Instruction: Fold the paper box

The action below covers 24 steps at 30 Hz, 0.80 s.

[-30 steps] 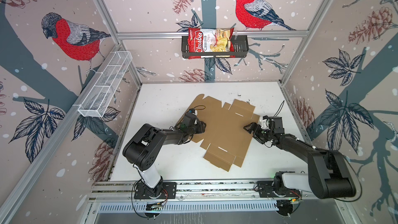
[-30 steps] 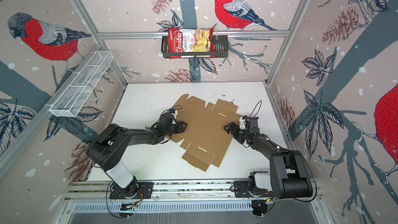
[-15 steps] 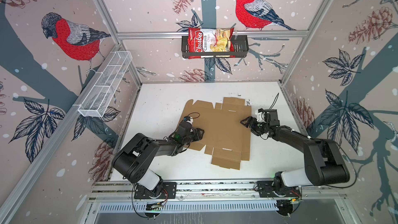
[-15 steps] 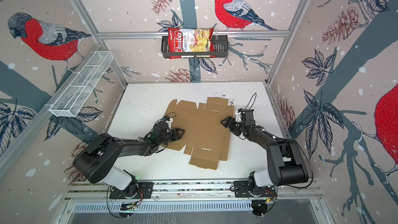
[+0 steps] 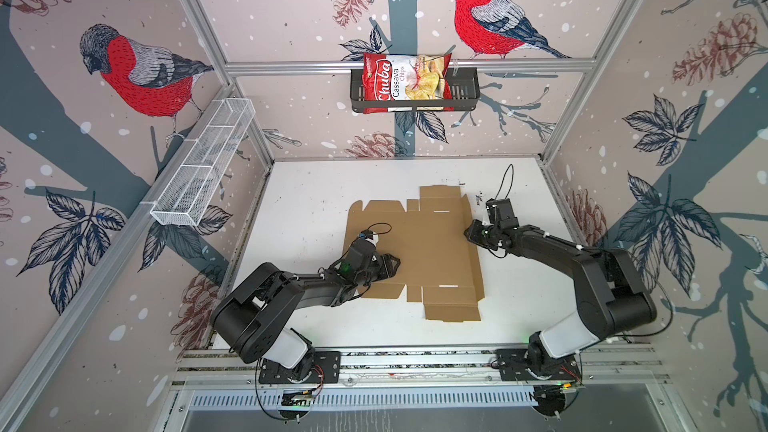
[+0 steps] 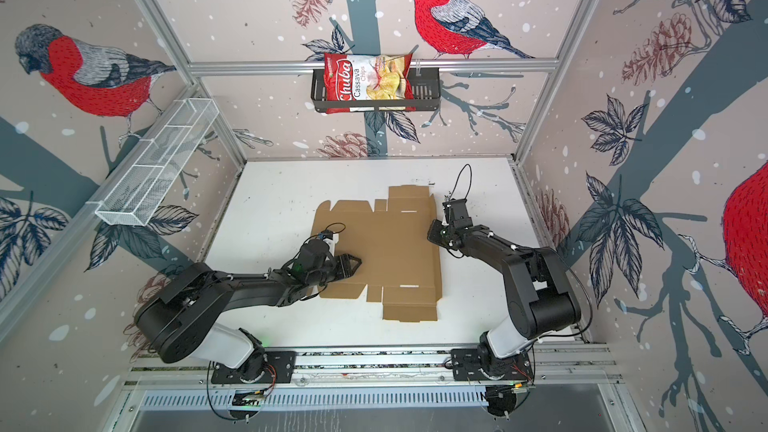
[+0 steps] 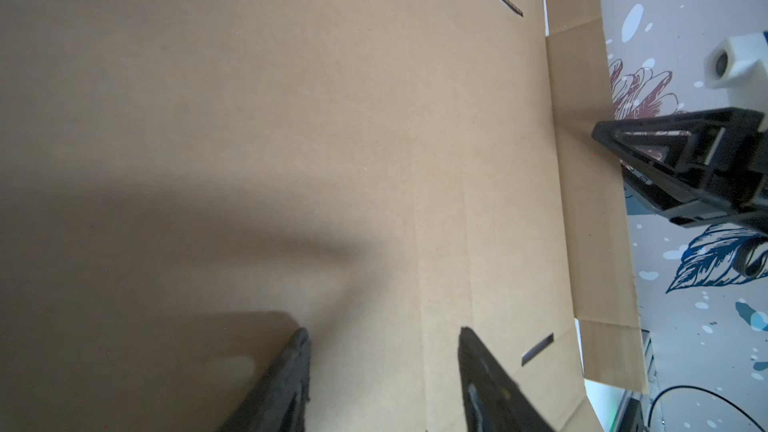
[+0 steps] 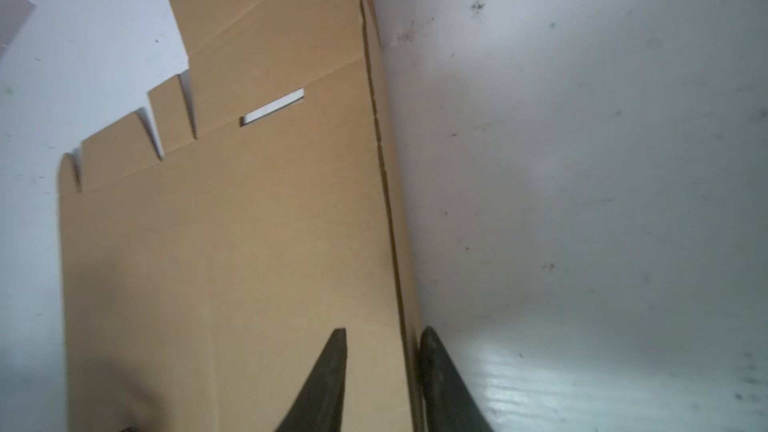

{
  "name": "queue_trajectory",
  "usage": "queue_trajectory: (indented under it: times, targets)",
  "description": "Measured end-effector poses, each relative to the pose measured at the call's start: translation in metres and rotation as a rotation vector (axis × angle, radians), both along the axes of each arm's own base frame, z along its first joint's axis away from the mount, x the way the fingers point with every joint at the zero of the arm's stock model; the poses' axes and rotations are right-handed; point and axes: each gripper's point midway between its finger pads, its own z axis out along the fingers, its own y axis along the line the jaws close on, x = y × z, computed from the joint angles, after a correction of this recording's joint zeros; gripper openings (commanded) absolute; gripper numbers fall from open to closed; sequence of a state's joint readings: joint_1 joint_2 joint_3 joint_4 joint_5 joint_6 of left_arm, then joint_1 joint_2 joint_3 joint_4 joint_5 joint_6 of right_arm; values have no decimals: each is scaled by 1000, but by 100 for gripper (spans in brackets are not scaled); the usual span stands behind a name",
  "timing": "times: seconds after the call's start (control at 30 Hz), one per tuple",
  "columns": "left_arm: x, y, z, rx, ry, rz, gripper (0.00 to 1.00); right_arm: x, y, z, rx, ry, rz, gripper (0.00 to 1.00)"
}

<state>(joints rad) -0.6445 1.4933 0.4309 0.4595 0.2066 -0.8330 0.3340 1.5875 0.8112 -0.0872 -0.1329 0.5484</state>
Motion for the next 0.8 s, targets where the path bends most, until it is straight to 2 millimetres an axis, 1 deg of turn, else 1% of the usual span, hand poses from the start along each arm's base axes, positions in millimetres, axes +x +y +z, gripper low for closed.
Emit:
queue_trajectory:
  times: [0.1, 0.17, 0.23, 0.27, 0.37, 0.4, 0.5, 0.57, 0.63, 0.7, 0.8]
  targets:
    - [-2, 1, 2, 18, 14, -7, 57, 2, -4, -5, -63, 6, -4, 17]
    - [-1, 0, 6, 40, 17, -21, 57, 3, -6, -6, -90, 10, -2, 13]
    - [3, -3, 18, 46, -7, -36, 58, 3, -7, -4, -114, 6, 14, 11]
    - [7, -5, 27, 43, -26, -43, 58, 3, -7, -2, -121, 1, 17, 11]
    - [17, -10, 49, 47, -74, -63, 60, 10, -4, 13, -156, -29, 53, 9]
    - [20, -11, 54, 53, -85, -68, 60, 14, -2, 20, -181, -46, 59, 9]
    - [34, -6, 70, 57, -116, -70, 60, 25, 21, 37, -259, -90, 138, 8]
    - [44, 5, 74, 66, -127, -46, 60, 31, 34, 42, -355, -107, 190, 8]
    - [48, 14, 74, 78, -129, -30, 60, 36, 44, 46, -468, -124, 239, 8]
    - [49, 18, 76, 84, -137, -29, 60, 43, 50, 51, -589, -143, 277, 9]
    - [49, 21, 75, 99, -142, -31, 60, 57, 51, 63, -758, -180, 310, 9]
